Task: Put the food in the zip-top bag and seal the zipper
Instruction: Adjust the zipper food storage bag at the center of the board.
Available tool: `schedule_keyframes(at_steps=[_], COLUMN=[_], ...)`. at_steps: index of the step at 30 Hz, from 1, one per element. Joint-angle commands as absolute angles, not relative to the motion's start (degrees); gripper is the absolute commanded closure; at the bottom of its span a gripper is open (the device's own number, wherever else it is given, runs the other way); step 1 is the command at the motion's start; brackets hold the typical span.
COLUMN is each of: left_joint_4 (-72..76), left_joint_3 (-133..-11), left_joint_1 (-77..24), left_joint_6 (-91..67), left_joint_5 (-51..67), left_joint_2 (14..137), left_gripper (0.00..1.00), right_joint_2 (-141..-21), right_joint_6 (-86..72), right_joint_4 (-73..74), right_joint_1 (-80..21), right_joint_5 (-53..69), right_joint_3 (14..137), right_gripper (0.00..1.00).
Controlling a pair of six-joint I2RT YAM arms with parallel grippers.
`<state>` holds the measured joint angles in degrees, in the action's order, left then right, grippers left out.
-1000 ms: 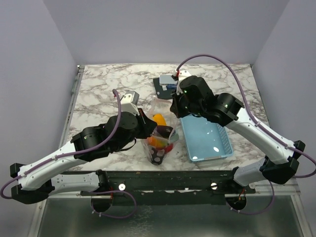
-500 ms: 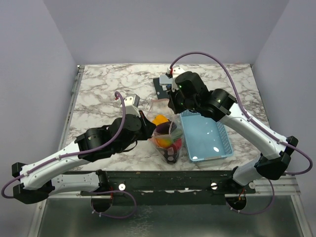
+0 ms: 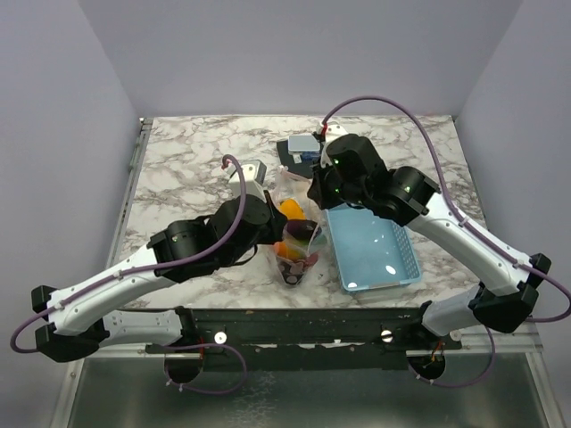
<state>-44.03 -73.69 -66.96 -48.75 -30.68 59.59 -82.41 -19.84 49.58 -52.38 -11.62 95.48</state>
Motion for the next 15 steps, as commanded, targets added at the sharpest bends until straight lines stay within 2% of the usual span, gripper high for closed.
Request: schedule_keyframes(at_steps=[1,8,15], left_joint_4=[-44.24,-44.34,-44.3], left_joint_3=[-79.25,-81.98,-84.87], left_joint_1=[-64.19,-53.02,-48.05], left_joint_6=[-43.53,-39.16,-35.98], left_joint_5=[-31.19,-23.24,-19.33], left_joint_2=[61.55,63.8,67.05], left_gripper=[1.0,1.0,1.0], right_joint_2=[-78.32,-75.62,-74.0], right_joint_6=[-25.03,-28.41,-32.78], right_joint_4=[46.66,44.42,43.09], right_joint_1=[-52.25,-52.5,-55.35], right_joint_5=[-13.41,-12.48,-14.52], right_joint_3=[92.85,89.57,87.46], right_gripper=[0.99,0.99,0.99])
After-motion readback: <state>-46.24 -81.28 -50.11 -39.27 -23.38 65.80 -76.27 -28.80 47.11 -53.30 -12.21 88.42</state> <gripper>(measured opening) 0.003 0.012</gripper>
